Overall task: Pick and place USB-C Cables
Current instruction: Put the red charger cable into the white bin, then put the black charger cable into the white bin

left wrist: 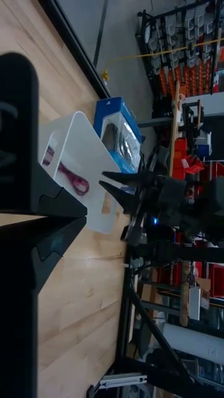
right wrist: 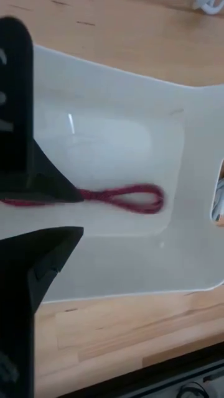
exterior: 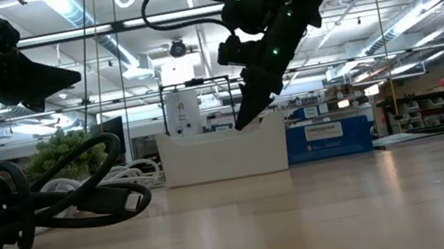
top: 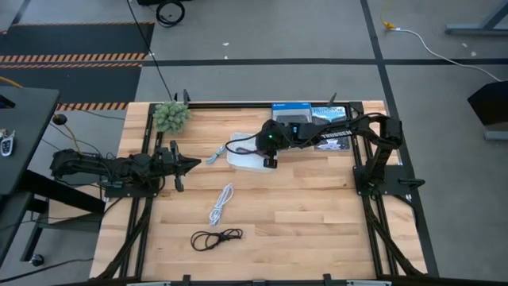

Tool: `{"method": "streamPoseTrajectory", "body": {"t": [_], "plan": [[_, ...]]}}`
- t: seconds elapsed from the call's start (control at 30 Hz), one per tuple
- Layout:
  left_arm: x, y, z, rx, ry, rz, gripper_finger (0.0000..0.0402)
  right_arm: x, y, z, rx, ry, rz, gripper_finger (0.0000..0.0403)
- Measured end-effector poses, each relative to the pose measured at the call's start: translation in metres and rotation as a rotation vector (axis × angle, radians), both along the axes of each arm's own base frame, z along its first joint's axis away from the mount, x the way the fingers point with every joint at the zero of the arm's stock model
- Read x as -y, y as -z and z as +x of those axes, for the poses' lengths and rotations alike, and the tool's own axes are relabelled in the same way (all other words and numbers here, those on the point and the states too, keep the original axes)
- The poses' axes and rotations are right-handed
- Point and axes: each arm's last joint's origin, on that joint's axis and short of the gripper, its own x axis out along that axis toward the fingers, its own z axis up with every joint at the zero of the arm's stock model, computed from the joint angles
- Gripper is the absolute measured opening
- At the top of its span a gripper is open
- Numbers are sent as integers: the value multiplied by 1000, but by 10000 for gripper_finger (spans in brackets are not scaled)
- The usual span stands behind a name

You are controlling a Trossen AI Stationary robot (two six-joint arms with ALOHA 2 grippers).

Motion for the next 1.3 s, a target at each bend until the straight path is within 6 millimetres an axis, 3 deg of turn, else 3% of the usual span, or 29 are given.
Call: {"method": "streamPoseTrajectory", "body": {"t": [0.23, 0.5, 0.8, 1.1, 1.3], "plan": [[0, 0, 0, 0, 0, 0, 14, 5, 0, -1, -2, 16, -7, 114], [0, 0, 0, 0, 0, 0, 14, 3, -4, -1, -24, 28, 10, 119], [0, 0, 0, 0, 0, 0, 14, -5, -58, 17, 4, 18, 59, 119], [0, 0, 0, -1, 0, 0, 14, -32, -119, 31, 91, -84, 80, 119], [0, 0, 0, 0, 0, 0, 14, -62, -151, 42, 272, -172, 319, 119]]}}
